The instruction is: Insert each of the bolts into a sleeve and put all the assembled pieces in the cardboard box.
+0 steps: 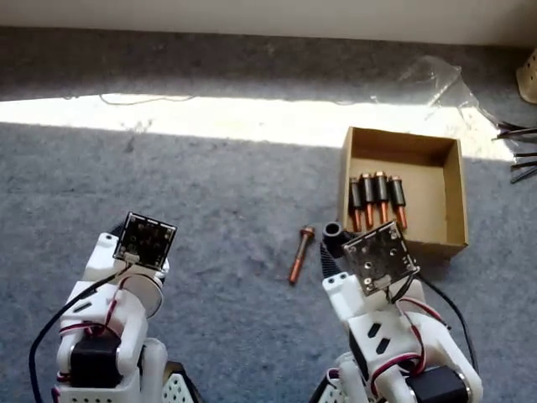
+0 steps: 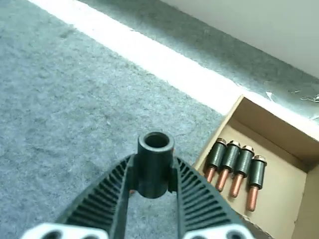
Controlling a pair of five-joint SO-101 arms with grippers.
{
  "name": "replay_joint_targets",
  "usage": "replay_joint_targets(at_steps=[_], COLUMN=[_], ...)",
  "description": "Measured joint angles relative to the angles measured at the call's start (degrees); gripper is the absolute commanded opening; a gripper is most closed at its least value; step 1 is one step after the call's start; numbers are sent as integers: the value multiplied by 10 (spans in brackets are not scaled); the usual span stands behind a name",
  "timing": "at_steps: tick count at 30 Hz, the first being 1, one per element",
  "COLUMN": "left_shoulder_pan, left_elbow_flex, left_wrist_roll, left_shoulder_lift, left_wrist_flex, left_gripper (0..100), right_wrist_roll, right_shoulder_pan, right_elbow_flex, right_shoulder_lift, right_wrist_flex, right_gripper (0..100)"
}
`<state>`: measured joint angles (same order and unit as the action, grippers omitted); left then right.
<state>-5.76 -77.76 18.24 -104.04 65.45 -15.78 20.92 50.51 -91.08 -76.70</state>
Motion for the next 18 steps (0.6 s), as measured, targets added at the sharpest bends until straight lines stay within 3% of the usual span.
replay_joint_targets(at_steps=[10, 18], left_shoulder_pan=[2, 46], left_elbow_flex=[60, 157], left_wrist_roll=[1, 1], left_shoulder_lift=[3, 213], left_wrist_flex=[28, 31], left_gripper=[29, 27], right_wrist_roll=[34, 85], right_shoulder_pan=[-28, -37], right_elbow_flex=[89, 148], right_shoulder_lift=[1, 4], right_wrist_flex=[63, 120], right_gripper=[5, 5])
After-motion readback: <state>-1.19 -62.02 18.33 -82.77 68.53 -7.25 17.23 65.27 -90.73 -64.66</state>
